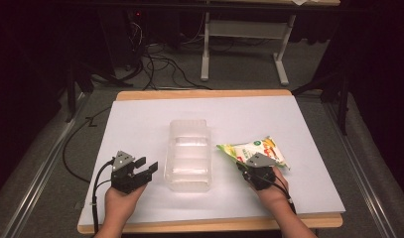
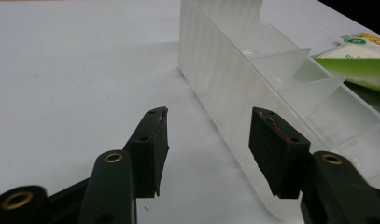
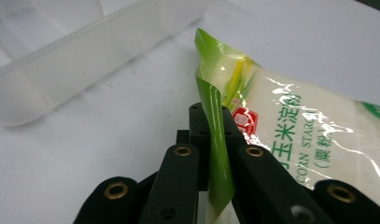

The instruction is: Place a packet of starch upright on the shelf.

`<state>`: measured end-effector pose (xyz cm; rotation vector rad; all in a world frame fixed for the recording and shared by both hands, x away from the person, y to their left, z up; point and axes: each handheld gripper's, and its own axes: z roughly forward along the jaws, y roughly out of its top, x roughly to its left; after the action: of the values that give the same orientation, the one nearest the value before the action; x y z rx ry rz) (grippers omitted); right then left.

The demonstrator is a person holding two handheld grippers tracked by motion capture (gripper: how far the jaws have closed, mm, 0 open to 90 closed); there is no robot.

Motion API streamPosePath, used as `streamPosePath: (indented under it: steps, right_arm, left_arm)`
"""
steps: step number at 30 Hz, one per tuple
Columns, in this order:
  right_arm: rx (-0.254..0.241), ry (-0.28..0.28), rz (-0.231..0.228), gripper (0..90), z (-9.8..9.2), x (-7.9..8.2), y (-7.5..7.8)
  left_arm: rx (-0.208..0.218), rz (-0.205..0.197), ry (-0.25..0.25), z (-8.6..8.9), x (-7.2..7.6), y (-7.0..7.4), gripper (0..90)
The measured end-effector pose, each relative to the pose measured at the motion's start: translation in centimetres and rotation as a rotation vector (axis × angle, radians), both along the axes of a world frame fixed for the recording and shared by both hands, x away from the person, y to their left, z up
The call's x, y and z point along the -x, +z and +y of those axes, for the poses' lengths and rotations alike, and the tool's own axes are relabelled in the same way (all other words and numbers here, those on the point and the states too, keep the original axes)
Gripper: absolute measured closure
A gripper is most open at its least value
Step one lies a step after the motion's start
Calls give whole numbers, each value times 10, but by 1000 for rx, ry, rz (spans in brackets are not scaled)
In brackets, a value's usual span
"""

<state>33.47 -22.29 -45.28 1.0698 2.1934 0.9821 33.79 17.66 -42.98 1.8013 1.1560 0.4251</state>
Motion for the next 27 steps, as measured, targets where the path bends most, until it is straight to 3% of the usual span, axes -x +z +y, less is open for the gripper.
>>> streamPosePath:
  steps: [8, 15, 18, 22, 27]
  right_arm:
    - [-57, -7, -51, 900, -10, 5, 13]
    - [-129, -2, -123, 900, -12, 9, 30]
    - [-161, -11, -150, 900, -11, 7, 37]
    - [-183, -10, -176, 900, -5, 4, 47]
    - [-195, -7, -199, 900, 7, -3, 55]
  left_arm:
    - [3, -1, 0, 1, 0, 0, 474]
    - [2, -5, 2, 3, -1, 0, 471]
    - [-6, -2, -1, 3, -2, 0, 462]
    - [-63, -24, -9, 1, -2, -1, 460]
    - [-74, -32, -5, 4, -2, 0, 454]
